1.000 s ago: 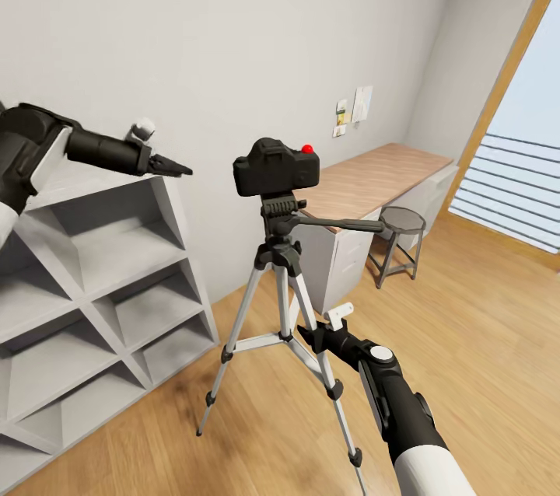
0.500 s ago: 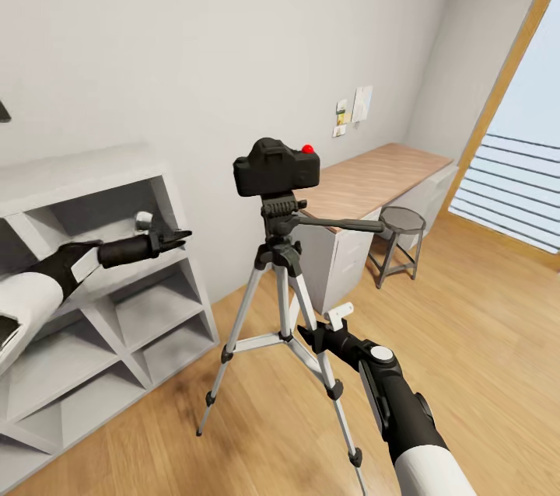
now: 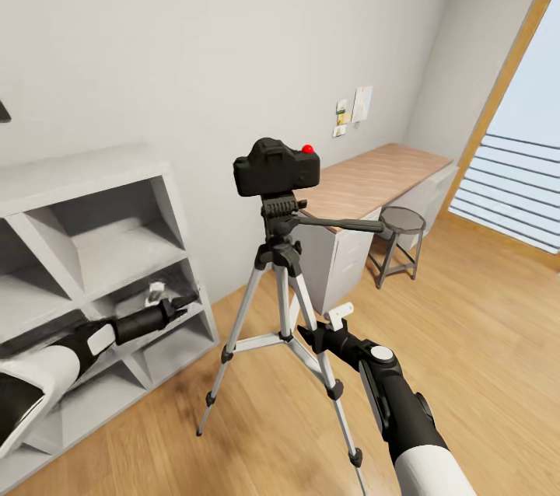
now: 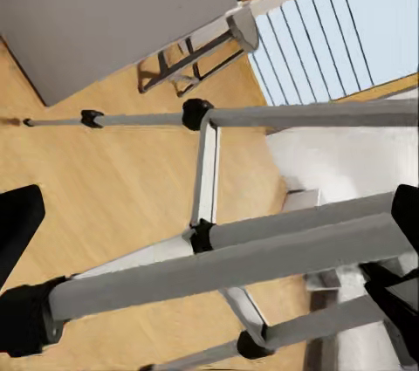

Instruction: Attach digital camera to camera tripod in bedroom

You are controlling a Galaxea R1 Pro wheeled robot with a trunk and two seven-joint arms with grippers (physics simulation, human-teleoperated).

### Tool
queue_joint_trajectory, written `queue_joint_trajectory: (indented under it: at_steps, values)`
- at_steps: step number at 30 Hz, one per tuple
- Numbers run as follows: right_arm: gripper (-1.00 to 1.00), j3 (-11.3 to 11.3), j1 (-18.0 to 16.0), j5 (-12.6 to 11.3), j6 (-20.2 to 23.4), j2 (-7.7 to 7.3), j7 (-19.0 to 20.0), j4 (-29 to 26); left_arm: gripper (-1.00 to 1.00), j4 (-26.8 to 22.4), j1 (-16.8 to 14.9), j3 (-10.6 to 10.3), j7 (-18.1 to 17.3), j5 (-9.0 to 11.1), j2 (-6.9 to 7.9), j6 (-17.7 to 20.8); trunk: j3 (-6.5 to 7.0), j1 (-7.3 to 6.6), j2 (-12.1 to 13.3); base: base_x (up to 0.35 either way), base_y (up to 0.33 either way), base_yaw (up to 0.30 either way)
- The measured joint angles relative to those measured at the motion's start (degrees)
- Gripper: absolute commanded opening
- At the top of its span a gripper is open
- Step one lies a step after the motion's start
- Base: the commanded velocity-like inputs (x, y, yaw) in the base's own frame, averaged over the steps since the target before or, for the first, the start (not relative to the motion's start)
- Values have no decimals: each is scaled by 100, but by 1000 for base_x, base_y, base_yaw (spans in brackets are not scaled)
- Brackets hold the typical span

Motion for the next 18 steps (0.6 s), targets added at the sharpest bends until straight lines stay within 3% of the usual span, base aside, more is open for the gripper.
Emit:
queue_joint_trajectory:
  at_steps: [6,8,12,13,15,18]
  values:
    - [-100,-1,1,-1,4,-3,2,-2,100,3,623,4,249,462,-32,-191,0,0,0,0,0,0]
    - [-100,-1,0,2,1,-2,2,-1,100,4,869,8,294,754,-67,-546,0,0,-1,0,0,0]
    - [-100,0,1,6,-2,-1,5,-2,100,7,1117,7,331,1037,-150,-1287,0,0,-1,0,0,0]
    - [-100,0,1,2,1,-3,6,-4,100,9,1235,-5,369,1115,-208,-1668,0,0,0,0,0,0]
    - [-100,-2,2,0,3,-7,9,-5,100,10,1364,11,460,1186,-280,-2009,0,0,0,0,0,0]
    - [-100,-43,6,29,4,-19,-34,-66,100,-2,1462,-128,558,1077,-376,-1922,0,0,1,0,0,0]
